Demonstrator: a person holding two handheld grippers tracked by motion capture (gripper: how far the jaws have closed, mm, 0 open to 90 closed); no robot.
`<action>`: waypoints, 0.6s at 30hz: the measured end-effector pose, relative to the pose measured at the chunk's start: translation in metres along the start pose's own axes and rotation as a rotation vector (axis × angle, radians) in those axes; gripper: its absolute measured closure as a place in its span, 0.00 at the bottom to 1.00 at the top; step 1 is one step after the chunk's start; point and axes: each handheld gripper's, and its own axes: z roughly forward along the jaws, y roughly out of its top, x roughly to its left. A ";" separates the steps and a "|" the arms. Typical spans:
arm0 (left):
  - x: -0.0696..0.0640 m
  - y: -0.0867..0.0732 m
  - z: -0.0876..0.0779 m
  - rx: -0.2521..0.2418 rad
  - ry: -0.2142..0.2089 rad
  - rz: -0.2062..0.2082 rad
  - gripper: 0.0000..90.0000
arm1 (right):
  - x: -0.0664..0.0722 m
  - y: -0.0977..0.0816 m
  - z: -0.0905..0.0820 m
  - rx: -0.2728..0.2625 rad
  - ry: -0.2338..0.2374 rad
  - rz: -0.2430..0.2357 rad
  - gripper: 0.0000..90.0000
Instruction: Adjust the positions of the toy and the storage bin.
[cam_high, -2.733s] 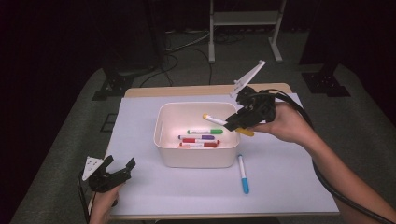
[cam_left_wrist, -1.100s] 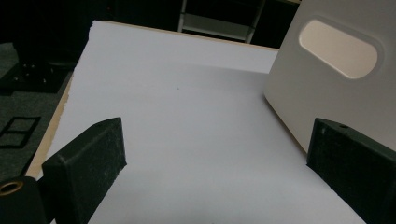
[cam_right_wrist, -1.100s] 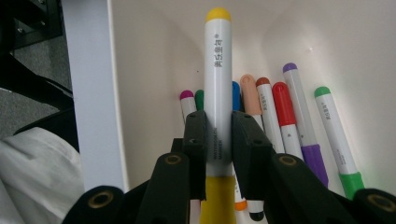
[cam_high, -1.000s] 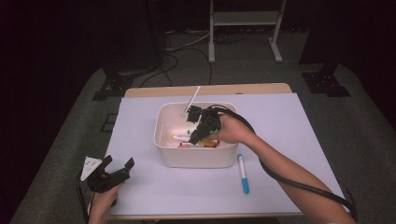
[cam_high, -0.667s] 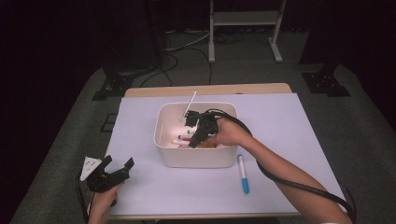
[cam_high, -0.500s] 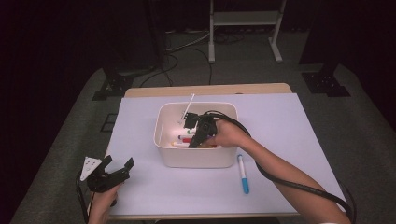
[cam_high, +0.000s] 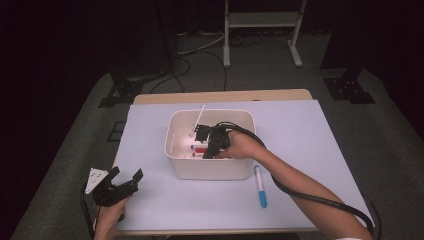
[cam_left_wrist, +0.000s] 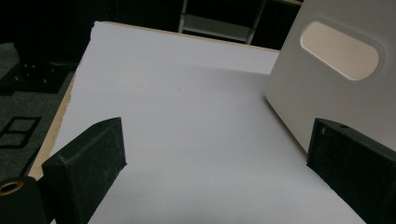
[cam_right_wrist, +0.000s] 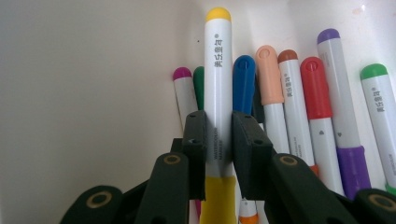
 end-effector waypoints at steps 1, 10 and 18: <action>0.000 0.000 0.000 0.000 0.000 -0.001 0.03 | 0.000 0.000 0.000 0.000 0.000 0.000 0.83; 0.000 0.000 0.000 0.000 0.001 -0.001 0.03 | 0.002 0.000 -0.008 -0.015 -0.037 0.007 0.77; 0.000 0.000 0.000 0.001 0.001 0.002 0.03 | 0.005 -0.008 -0.037 -0.090 -0.072 0.026 0.77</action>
